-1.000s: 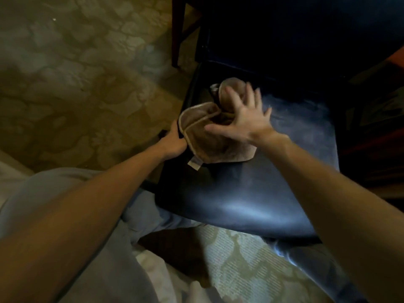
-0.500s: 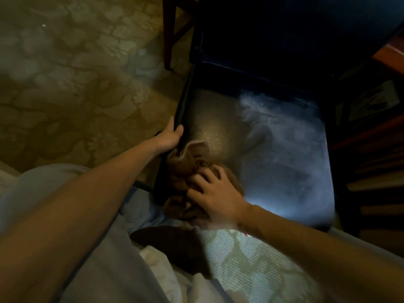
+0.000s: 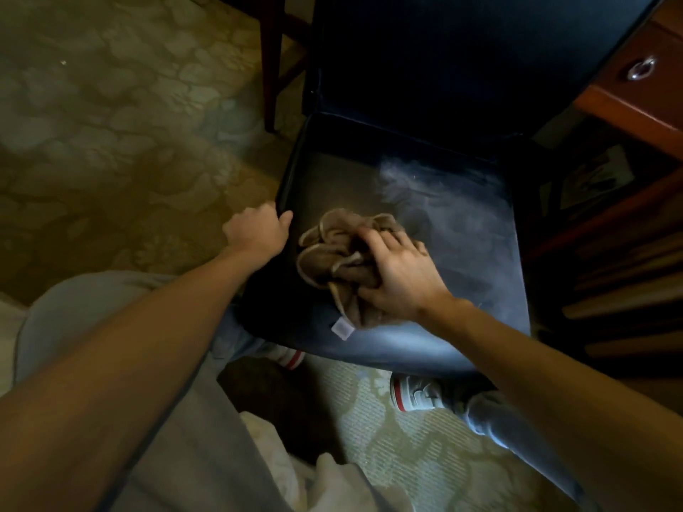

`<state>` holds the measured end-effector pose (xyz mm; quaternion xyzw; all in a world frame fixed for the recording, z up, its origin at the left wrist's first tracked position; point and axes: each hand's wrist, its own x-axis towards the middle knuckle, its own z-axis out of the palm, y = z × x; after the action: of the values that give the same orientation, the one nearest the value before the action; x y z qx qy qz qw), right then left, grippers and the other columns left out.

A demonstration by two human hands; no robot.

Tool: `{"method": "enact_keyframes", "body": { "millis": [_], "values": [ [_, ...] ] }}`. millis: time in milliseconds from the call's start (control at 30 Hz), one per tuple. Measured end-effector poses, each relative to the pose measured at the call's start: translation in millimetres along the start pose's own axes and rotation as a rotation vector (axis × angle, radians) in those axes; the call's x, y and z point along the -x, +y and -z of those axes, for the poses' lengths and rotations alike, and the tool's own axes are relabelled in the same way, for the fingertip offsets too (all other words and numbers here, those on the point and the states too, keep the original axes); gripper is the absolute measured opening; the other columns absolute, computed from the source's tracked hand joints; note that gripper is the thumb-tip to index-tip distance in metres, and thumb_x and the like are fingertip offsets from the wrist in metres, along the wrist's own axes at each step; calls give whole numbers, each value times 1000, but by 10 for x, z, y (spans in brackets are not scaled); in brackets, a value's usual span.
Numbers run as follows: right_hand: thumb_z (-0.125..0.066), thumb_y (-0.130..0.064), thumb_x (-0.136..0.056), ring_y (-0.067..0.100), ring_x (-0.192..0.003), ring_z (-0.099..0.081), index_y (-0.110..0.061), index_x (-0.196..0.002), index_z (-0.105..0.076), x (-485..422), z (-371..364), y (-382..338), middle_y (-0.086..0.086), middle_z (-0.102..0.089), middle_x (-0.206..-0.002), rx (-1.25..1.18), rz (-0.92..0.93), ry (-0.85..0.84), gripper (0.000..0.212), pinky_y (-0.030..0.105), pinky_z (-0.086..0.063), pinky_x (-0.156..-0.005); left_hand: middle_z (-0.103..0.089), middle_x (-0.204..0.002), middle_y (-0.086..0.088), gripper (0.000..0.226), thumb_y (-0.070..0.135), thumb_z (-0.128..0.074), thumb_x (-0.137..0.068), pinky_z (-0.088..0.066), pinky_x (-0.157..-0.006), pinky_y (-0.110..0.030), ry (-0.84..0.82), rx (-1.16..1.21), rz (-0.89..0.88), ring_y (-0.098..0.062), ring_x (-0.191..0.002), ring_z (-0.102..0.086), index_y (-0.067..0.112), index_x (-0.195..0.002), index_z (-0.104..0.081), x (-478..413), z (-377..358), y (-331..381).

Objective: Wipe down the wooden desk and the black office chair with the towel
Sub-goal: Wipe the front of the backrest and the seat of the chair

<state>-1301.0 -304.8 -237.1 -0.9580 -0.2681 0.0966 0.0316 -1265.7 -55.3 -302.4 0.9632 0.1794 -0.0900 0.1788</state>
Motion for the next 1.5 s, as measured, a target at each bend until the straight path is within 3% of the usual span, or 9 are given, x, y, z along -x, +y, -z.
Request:
{"method": "enact_keyframes", "body": {
  "millis": [100, 233, 433, 633, 1033, 1267, 1433, 1500],
  "values": [
    [-68, -53, -80, 33, -139, -36, -30, -153, -26, -46, -102, 88, 6, -43, -150, -16, -9, -21, 87, 54, -37, -106, -66, -120, -20, 60, 62, -36, -103, -40, -78, -41, -30, 12, 37, -43, -111, -62, 11, -121, -61, 99, -39, -88],
    [-66, -58, -79, 33, -138, -35, -31, -152, -24, -78, -219, 75, 4, -37, -152, 10, 7, -91, 89, 58, -37, -105, -57, -139, -24, 87, 75, -22, -99, -42, -102, -47, -193, 167, 204, -44, -127, -54, 3, -140, -52, 161, -80, -174],
    [-67, -64, -74, 32, -136, -35, -36, -145, -24, -126, -270, 147, 1, -37, -148, -2, 5, -113, 88, 59, -38, -102, -41, -154, -25, 84, 68, -22, -103, -35, -114, -51, -224, 274, 227, -44, -139, -43, 6, -158, -23, 256, -136, 9],
    [-63, -66, -74, 31, -141, -30, -36, -148, -27, -142, -210, 266, 0, -36, -151, -77, -18, -155, 88, 59, -32, -108, -34, -160, -23, 78, 64, -19, -105, -30, -117, -51, -289, 295, 224, -44, -144, -37, 11, -162, -11, 110, -204, 73],
    [-66, -60, -81, 29, -142, -31, -33, -149, -33, -208, -81, 80, 0, -39, -151, -86, 61, -139, 80, 58, -29, -112, -29, -164, -20, 76, 62, -21, -106, -27, -122, -51, -387, 383, 162, -42, -148, -32, 13, -163, -10, -161, 47, -166],
    [-65, -57, -78, 30, -128, -41, -32, -144, -43, -213, -215, -420, 3, -50, -135, -137, 105, 156, 73, 53, -35, -101, -38, -157, -26, 74, 59, -26, -106, -33, -118, -47, -351, 340, 215, -43, -142, -41, 5, -158, -21, 96, 101, -614],
    [-60, -59, -78, 34, -125, -40, -32, -139, -48, -370, -363, -958, 5, -49, -133, -37, 125, 52, 68, 59, -33, -100, -49, -147, -26, 60, 46, -40, -108, -38, -113, -41, -305, 391, 167, -39, -134, -48, 1, -147, -38, 170, 65, -656],
    [-55, -58, -77, 35, -119, -44, -29, -131, -55, -289, -372, -984, 5, -52, -127, 3, 226, 76, 61, 57, -36, -96, -45, -151, -23, 62, 43, -44, -108, -37, -115, -43, -336, 438, 170, -38, -137, -46, 2, -153, -32, 181, 80, -627]
  ]
}}
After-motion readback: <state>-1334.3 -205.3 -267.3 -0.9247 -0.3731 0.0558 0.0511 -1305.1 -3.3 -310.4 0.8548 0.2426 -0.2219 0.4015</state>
